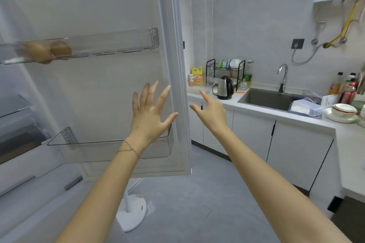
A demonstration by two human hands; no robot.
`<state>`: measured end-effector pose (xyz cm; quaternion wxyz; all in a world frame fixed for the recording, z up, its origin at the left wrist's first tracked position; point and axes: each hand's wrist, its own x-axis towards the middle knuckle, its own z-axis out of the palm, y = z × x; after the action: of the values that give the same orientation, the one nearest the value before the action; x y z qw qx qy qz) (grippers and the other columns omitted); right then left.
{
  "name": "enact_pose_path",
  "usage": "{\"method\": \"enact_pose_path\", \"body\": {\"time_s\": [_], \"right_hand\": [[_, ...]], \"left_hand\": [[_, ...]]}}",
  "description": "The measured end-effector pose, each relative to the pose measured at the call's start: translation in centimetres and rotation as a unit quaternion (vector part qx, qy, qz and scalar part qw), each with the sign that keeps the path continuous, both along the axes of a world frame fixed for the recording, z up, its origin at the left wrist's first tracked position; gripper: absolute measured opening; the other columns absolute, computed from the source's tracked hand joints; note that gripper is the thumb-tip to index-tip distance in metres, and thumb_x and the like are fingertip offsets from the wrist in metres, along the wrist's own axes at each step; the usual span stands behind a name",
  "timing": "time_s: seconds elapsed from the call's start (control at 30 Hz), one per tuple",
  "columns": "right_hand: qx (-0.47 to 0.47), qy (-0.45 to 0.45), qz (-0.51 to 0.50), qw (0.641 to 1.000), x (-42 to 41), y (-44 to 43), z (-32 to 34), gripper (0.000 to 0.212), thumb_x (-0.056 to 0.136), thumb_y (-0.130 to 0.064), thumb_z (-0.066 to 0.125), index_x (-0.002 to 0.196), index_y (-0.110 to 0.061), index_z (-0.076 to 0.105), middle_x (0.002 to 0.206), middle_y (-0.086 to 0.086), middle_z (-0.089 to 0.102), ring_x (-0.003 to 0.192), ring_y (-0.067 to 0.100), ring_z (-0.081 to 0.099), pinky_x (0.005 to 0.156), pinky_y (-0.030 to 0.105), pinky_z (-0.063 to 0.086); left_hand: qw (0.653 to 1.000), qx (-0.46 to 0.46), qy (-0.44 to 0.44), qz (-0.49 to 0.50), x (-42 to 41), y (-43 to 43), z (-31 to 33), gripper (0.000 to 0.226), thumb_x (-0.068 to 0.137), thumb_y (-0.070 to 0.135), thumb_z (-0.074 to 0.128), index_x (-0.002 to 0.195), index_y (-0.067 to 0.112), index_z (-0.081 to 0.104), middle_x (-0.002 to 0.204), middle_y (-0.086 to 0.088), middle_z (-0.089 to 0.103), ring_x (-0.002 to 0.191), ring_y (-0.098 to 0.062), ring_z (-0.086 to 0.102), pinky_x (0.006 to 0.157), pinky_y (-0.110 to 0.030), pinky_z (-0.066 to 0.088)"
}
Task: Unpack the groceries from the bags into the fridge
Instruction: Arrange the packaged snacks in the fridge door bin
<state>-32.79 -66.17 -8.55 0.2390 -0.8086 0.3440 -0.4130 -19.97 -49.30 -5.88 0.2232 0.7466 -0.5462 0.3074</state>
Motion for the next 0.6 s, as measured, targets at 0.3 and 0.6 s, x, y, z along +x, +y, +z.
{"method": "enact_pose_path", "body": {"time_s": [0.3, 0.6], "right_hand": [[-0.069, 0.136, -0.149, 0.977, -12.2, -4.4, -1.2, 0.078, 0.088, -0.055, 0.055, 0.152, -0.034, 0.016, 0.153, 0.000, 0.031, 0.139, 0.027, 0.024, 0.110, 0.047, 0.028], [-0.045, 0.208, -0.262, 0.941, -31.7, -8.8, -1.9, 0.078, 0.087, -0.061, 0.052, 0.152, -0.040, 0.013, 0.159, 0.001, 0.019, 0.147, 0.029, 0.009, 0.115, 0.052, 0.018]], "left_hand": [[0.991, 0.023, -0.057, -0.121, -7.1, -9.0, -1.3, 0.072, 0.090, 0.062, 0.038, 0.152, 0.028, 0.026, 0.159, -0.009, 0.019, 0.148, -0.030, 0.009, 0.119, -0.049, 0.006], [0.976, 0.107, -0.009, -0.187, -21.1, -20.0, -5.0, 0.078, 0.086, 0.069, 0.025, 0.153, 0.029, 0.022, 0.159, -0.011, 0.020, 0.148, -0.034, 0.012, 0.118, -0.055, 0.010]]}}
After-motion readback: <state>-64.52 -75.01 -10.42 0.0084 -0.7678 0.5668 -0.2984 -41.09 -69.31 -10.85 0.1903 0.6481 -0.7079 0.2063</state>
